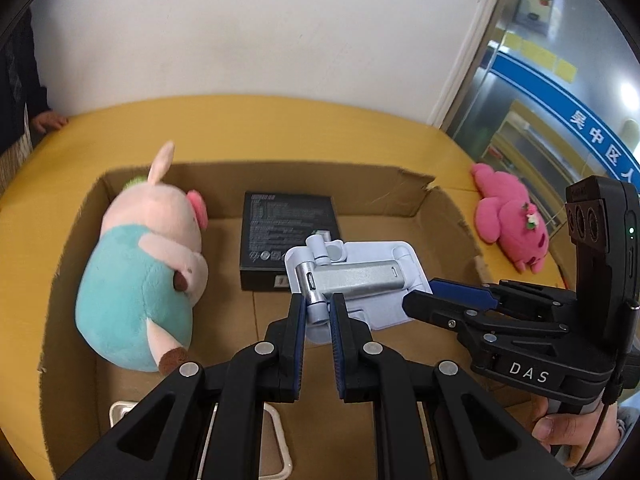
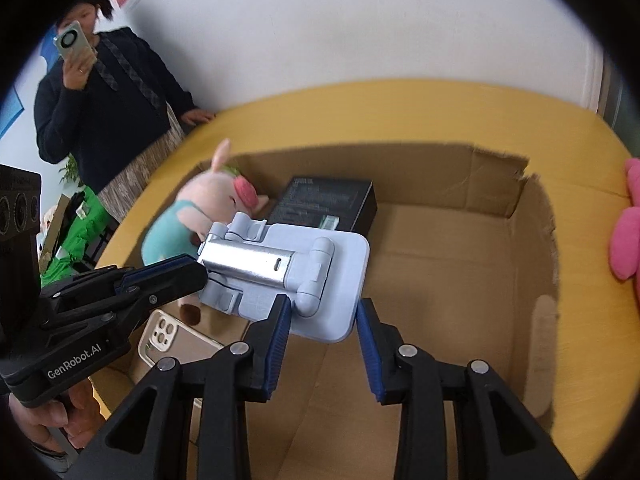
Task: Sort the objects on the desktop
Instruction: 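Lift the phone stand with both grippers and carry it over the cardboard box, then lower the phone stand into the cardboard box and open both grippers, then move both grippers toward the black sunglasses on the table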
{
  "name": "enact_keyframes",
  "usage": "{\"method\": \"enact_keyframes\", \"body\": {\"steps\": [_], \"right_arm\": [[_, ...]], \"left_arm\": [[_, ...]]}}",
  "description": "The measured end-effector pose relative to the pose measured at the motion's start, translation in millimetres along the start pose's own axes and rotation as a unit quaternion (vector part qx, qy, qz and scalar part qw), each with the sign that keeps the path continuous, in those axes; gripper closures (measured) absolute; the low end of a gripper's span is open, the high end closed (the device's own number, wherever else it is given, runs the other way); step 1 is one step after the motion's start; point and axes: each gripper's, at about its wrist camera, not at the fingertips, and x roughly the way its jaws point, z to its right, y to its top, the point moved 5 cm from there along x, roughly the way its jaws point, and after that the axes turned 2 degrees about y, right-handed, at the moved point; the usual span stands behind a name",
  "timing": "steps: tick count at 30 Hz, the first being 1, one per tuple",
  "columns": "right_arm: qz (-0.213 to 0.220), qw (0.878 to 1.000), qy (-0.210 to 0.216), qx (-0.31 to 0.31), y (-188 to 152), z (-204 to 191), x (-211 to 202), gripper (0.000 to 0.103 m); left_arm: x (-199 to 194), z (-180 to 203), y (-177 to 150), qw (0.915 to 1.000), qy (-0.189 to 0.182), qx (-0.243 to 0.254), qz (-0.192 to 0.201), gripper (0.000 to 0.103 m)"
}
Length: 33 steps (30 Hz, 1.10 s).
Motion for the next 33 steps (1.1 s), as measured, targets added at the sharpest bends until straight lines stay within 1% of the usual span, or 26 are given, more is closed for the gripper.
{"method": "enact_keyframes", "body": {"steps": [5, 9, 10, 13, 14, 18, 20, 21, 22, 23, 24, 25, 26, 27, 28, 29, 30, 31, 32, 33], "right_arm": [[-0.070, 0.997, 0.007, 0.026, -9.7, 5.7, 35.5, 0.069], [-0.128, 0.991, 0.002, 0.048, -14.9, 15.3, 59.0, 0.068], [-0.143, 0.988, 0.001, 0.052, -16.7, 15.8, 64.2, 0.068], [-0.173, 0.984, -0.017, 0.045, -19.8, 14.1, 76.5, 0.067], [-0.176, 0.983, -0.020, 0.043, -20.5, 13.3, 78.3, 0.067], [-0.171, 0.984, -0.025, 0.041, -22.2, 11.9, 77.1, 0.067], [-0.168, 0.984, -0.040, 0.035, -26.2, 12.8, 73.0, 0.063], [-0.162, 0.985, -0.046, 0.030, -27.2, 12.5, 69.3, 0.057], [-0.147, 0.988, -0.048, 0.025, -26.7, 11.5, 60.2, 0.052], [-0.131, 0.990, -0.048, 0.023, -25.3, 10.0, 50.4, 0.049], [-0.104, 0.993, -0.051, 0.016, -22.9, 6.6, 32.5, 0.043], [-0.083, 0.995, -0.051, 0.008, -21.3, 2.9, 17.6, 0.038], [-0.049, 0.997, -0.052, -0.006, -19.6, -3.2, -4.5, 0.035], [-0.025, 0.998, -0.053, -0.017, -18.2, -8.4, -19.8, 0.028], [0.014, 0.997, -0.061, -0.036, -21.1, -16.6, -47.2, 0.023], [0.039, 0.996, -0.067, -0.045, -23.3, -20.5, -63.4, 0.023], [0.078, 0.993, -0.071, -0.057, -29.6, -27.5, -88.1, 0.023], [0.102, 0.990, -0.072, -0.065, -31.4, -31.5, -102.1, 0.023], [0.130, 0.986, -0.073, -0.071, -36.7, -36.5, -119.4, 0.022], [0.148, 0.984, -0.072, -0.072, -37.2, -37.0, -130.2, 0.020]], "left_arm": [[29.5, -15.9, -13.1, 0.9988, 0.008, -0.016, -0.045, 0.093], [47.3, -18.3, -22.4, 0.9961, 0.023, -0.015, -0.084, 0.093], [50.3, -17.8, -23.9, 0.9952, 0.030, -0.011, -0.092, 0.093], [66.1, -20.0, -32.1, 0.9894, 0.050, -0.012, -0.135, 0.093], [70.5, -22.0, -34.6, 0.9872, 0.054, -0.016, -0.149, 0.093], [70.3, -26.1, -35.0, 0.9871, 0.047, -0.028, -0.151, 0.093], [67.1, -24.0, -37.6, 0.9875, 0.052, -0.017, -0.148, 0.093], [63.1, -22.9, -36.6, 0.9885, 0.058, -0.011, -0.139, 0.093], [52.4, -21.4, -33.7, 0.9909, 0.065, -0.004, -0.118, 0.092], [42.2, -20.7, -31.1, 0.9926, 0.068, -0.001, -0.100, 0.091], [29.5, -19.4, -28.9, 0.9943, 0.071, 0.001, -0.080, 0.081], [11.6, -18.6, -25.1, 0.9957, 0.076, 0.001, -0.054, 0.064], [-11.8, -16.1, -21.2, 0.9965, 0.082, 0.004, -0.017, 0.054], [-30.4, -13.6, -19.0, 0.9960, 0.087, 0.010, 0.013, 0.039], [-61.2, -10.7, -17.1, 0.9929, 0.099, 0.021, 0.061, 0.027], [-81.9, -8.1, -17.3, 0.9898, 0.105, 0.026, 0.093, 0.024], [-102.3, -7.0, -17.7, 0.9865, 0.106, 0.028, 0.122, 0.021], [-129.0, -6.6, -21.1, 0.9824, 0.100, 0.030, 0.155, 0.017], [-148.8, -5.2, -26.7, 0.9790, 0.094, 0.030, 0.178, 0.015], [-164.9, -5.1, -31.9, 0.9755, 0.094, 0.028, 0.197, 0.009]]}}
